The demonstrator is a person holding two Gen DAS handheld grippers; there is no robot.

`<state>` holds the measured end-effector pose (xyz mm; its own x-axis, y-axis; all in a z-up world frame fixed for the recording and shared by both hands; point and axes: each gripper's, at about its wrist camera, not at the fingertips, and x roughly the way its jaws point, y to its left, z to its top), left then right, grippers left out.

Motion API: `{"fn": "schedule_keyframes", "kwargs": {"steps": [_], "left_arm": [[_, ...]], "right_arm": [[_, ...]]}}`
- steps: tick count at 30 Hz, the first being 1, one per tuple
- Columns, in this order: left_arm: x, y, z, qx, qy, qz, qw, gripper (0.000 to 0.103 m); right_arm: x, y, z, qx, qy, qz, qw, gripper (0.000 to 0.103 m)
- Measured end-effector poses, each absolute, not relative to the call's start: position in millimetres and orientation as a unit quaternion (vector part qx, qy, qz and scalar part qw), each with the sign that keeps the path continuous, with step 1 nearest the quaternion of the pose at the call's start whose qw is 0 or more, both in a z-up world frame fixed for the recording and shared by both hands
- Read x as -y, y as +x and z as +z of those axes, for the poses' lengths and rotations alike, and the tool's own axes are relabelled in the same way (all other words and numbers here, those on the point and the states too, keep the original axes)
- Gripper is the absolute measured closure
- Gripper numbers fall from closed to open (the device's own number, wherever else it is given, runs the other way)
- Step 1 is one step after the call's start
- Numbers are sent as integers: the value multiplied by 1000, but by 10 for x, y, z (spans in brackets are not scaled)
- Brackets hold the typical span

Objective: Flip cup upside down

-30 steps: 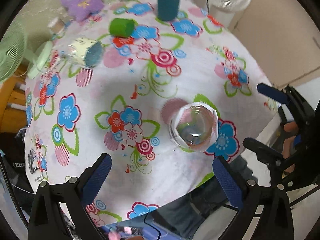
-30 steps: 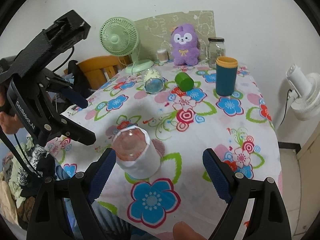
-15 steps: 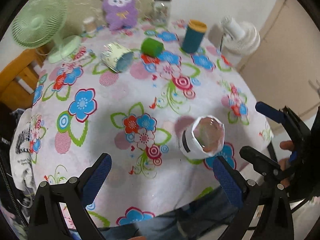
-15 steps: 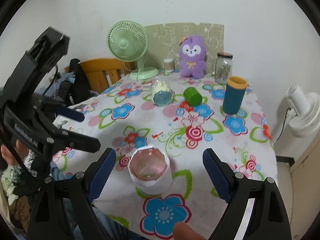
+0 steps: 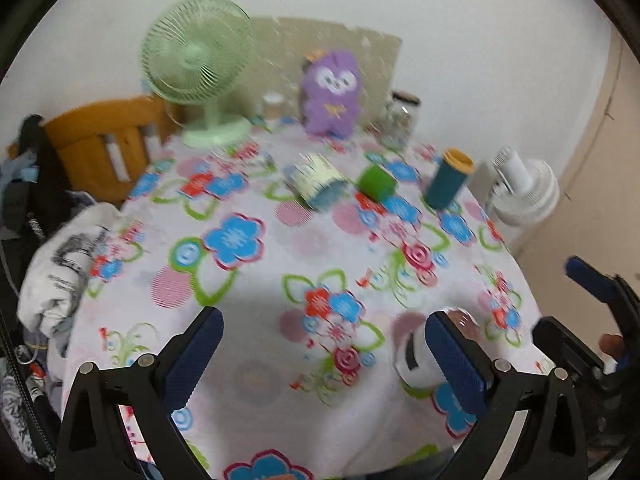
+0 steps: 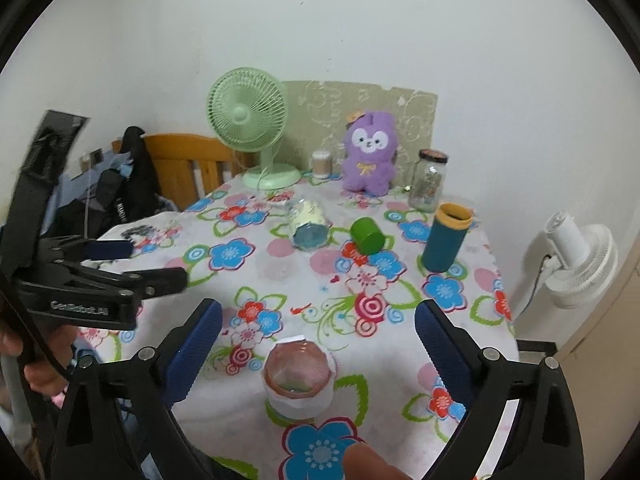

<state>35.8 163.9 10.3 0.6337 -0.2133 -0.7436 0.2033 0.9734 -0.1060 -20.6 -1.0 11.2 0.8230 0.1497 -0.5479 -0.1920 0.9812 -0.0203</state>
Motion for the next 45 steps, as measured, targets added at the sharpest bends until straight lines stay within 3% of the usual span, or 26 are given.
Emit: {"fn": "schedule_keyframes", "kwargs": {"steps": [14,45], "left_arm": [[-1728,-55,319,-307,-2,-70,949,0],[-1677,-138,373,-287,-11,-79,955,0]], "right_arm": [[48,-520,333,-240,-19,50,969,2],[98,-575,367,-236,6,47,971,1]]}}
